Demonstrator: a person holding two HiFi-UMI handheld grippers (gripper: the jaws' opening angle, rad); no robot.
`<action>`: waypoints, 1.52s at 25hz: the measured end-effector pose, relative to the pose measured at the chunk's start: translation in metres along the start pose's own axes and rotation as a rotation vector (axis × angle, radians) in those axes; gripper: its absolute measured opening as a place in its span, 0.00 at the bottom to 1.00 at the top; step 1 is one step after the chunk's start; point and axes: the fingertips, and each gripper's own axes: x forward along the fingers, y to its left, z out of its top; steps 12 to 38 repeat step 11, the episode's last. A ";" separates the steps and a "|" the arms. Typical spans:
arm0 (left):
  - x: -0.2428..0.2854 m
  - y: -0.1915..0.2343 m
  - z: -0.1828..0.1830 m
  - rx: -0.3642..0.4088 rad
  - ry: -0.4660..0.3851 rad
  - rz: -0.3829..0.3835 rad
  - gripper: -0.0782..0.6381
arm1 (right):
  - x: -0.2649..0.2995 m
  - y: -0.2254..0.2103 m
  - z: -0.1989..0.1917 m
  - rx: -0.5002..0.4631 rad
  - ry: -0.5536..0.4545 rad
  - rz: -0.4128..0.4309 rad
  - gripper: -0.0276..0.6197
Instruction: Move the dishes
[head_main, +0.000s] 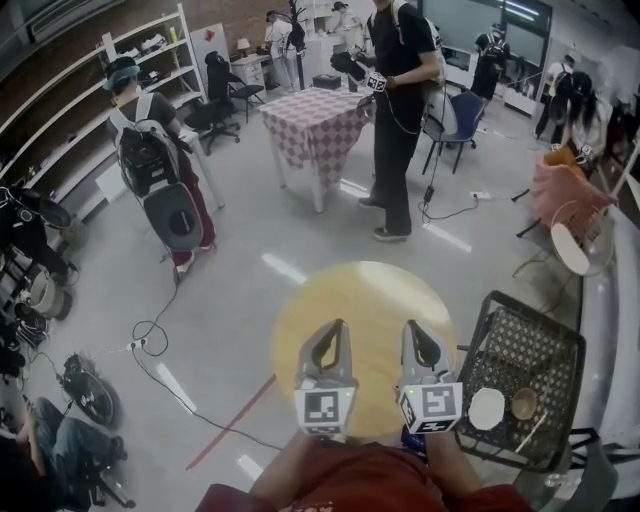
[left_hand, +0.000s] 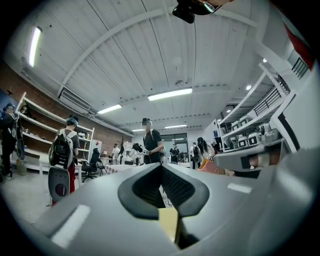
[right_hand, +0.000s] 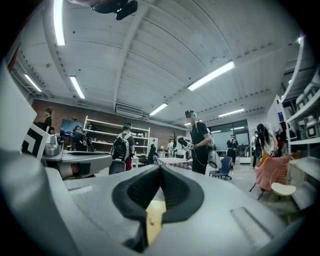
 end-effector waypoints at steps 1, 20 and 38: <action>0.000 0.000 -0.001 0.001 0.001 -0.005 0.12 | 0.000 0.000 -0.001 -0.001 -0.001 -0.004 0.05; 0.003 -0.003 -0.006 -0.014 -0.005 -0.048 0.12 | -0.006 -0.002 -0.006 -0.014 0.010 -0.046 0.05; 0.003 -0.003 -0.006 -0.014 -0.005 -0.048 0.12 | -0.006 -0.002 -0.006 -0.014 0.010 -0.046 0.05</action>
